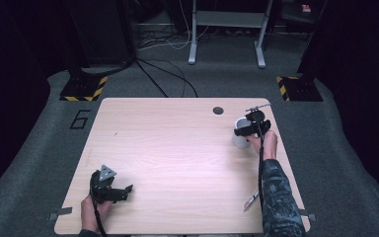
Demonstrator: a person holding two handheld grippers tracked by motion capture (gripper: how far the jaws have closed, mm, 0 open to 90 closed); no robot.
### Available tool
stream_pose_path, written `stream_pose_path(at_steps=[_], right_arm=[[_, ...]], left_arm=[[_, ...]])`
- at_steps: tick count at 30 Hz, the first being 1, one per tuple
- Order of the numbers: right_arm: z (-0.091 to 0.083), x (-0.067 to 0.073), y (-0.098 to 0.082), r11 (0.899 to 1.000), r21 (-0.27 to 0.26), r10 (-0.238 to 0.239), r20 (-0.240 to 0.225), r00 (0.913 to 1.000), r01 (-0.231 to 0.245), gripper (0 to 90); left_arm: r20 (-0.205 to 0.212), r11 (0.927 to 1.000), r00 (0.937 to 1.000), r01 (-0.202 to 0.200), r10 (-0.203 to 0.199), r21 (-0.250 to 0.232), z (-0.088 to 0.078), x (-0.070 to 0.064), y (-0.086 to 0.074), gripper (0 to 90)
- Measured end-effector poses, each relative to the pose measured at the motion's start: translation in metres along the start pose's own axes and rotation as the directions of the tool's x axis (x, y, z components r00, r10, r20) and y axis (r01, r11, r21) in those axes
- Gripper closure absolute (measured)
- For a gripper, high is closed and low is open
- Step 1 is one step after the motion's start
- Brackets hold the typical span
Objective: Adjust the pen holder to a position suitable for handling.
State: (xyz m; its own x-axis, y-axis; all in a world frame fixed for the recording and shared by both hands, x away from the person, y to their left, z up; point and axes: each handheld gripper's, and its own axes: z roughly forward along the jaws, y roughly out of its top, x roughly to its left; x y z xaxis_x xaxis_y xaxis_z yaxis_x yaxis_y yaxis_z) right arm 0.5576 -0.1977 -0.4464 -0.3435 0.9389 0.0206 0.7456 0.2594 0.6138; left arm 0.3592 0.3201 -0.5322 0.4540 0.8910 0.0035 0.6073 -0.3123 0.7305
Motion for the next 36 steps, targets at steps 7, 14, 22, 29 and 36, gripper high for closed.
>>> stream_pose_path(at_steps=[7,14,22,29,36], right_arm=[[0.001,0.007,0.001,1.000,0.002,-0.022,-0.011,0.9997,0.022,5.8],[0.002,0.024,0.002,0.998,0.014,-0.062,-0.035,0.9974,0.063,5.8],[0.002,0.050,0.003,0.993,0.019,-0.113,-0.072,0.9910,0.115,5.8],[0.003,0.079,0.004,0.985,0.028,-0.164,-0.114,0.9798,0.169,5.8],[0.004,0.099,0.003,0.978,0.019,-0.201,-0.138,0.9699,0.206,5.8]], left_arm=[[0.000,1.0000,1.0000,-0.003,0.003,0.002,0.000,0.000,0.000,1.3],[0.000,1.0000,1.0000,-0.001,0.001,0.001,0.000,0.000,0.000,1.3],[0.000,1.0000,1.0000,-0.001,0.001,0.001,0.000,0.000,0.000,1.3],[0.000,1.0000,1.0000,-0.001,0.001,0.001,0.000,0.000,0.000,1.3],[0.000,1.0000,1.0000,-0.001,0.001,0.000,0.000,0.000,0.000,1.3]])
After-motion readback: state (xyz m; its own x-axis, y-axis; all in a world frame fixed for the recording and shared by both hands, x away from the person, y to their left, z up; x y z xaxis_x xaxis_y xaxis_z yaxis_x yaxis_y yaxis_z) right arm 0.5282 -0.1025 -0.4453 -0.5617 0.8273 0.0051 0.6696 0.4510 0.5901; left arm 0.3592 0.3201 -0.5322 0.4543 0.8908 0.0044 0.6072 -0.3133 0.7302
